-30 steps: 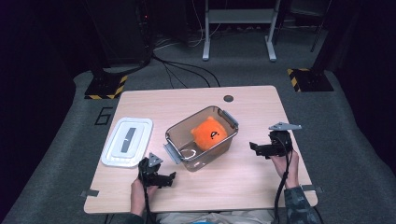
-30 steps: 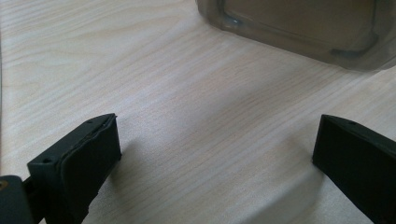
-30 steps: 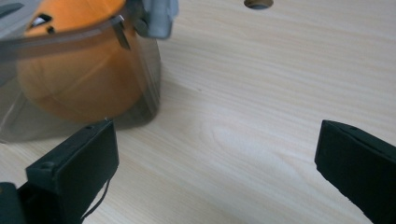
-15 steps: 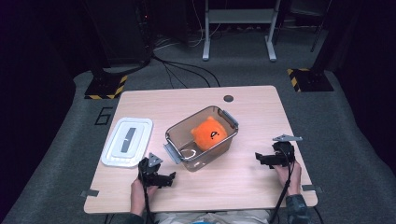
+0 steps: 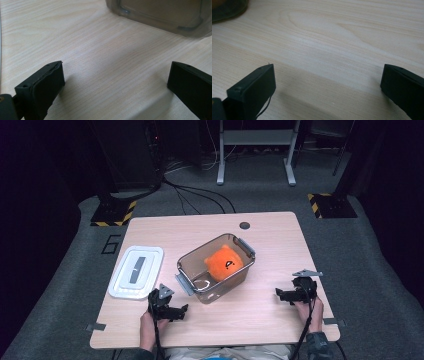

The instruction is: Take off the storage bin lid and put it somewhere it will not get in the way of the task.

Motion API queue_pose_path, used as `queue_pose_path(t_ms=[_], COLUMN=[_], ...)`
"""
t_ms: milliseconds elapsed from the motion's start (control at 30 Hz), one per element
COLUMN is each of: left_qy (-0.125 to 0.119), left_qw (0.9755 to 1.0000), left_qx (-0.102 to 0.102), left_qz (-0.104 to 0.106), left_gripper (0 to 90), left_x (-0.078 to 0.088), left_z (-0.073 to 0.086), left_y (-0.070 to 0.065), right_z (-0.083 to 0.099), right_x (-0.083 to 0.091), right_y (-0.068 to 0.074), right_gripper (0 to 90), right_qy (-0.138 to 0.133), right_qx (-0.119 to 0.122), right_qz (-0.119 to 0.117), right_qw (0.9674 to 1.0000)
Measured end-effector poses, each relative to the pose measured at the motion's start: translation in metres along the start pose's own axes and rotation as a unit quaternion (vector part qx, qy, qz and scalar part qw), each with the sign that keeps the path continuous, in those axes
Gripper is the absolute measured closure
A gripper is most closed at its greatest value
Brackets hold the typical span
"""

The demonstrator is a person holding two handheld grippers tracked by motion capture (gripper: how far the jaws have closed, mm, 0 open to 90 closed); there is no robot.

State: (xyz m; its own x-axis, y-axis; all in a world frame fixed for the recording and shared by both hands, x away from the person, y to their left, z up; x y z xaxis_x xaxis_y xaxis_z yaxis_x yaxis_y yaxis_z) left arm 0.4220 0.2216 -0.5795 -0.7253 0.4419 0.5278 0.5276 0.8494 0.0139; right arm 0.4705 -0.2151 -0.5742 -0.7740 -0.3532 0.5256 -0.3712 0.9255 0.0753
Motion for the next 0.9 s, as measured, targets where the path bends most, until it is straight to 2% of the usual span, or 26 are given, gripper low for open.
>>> queue_pose_path(t_ms=[167,200,233,300,633,900], left_qy=[0.000,0.000,-0.001,-0.004,-0.001,0.000], left_qw=[1.0000,1.0000,1.0000,1.0000,1.0000,1.0000], left_qx=[0.000,0.000,0.001,0.006,0.002,0.002], left_qz=[-0.001,-0.001,-0.002,-0.005,-0.003,-0.004], left_gripper=[0.8,0.8,0.8,0.8,1.2,1.2], left_x=[0.0001,0.0002,0.0000,-0.0006,0.0003,0.0005], left_z=[-0.0001,-0.0001,0.0000,-0.0001,0.0000,0.0002], left_y=[0.0003,0.0003,0.0005,0.0002,0.0013,0.0013], right_z=[0.0003,0.0005,0.0012,0.0025,0.0011,0.0017], right_x=[-0.0015,-0.0019,-0.0020,-0.0022,-0.0024,-0.0025], right_y=[0.0013,0.0007,0.0025,0.0037,0.0024,0.0031], right_gripper=[0.0,0.0,0.0,0.0,0.0,0.0], right_qy=[0.002,0.001,0.003,0.005,-0.002,-0.001], right_qx=[0.009,0.019,0.016,0.028,0.015,0.020], right_qz=[0.008,0.011,0.015,0.021,0.016,0.017], right_qw=[0.9999,0.9998,0.9997,0.9994,0.9998,0.9997])
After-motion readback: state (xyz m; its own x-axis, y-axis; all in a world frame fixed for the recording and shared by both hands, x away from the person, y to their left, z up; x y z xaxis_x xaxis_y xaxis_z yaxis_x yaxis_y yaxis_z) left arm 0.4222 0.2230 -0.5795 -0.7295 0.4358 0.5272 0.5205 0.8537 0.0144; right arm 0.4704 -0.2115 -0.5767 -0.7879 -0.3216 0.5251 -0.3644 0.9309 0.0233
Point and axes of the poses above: each handheld gripper's, and its own axes: x roughly backward along the jaws, z roughly out of its underside, y roughly to its left, the point moved 7 cm from there along -x, roughly forward along the jaws, and after that the axes turned 13 degrees about -y, right-handed, at the moved point
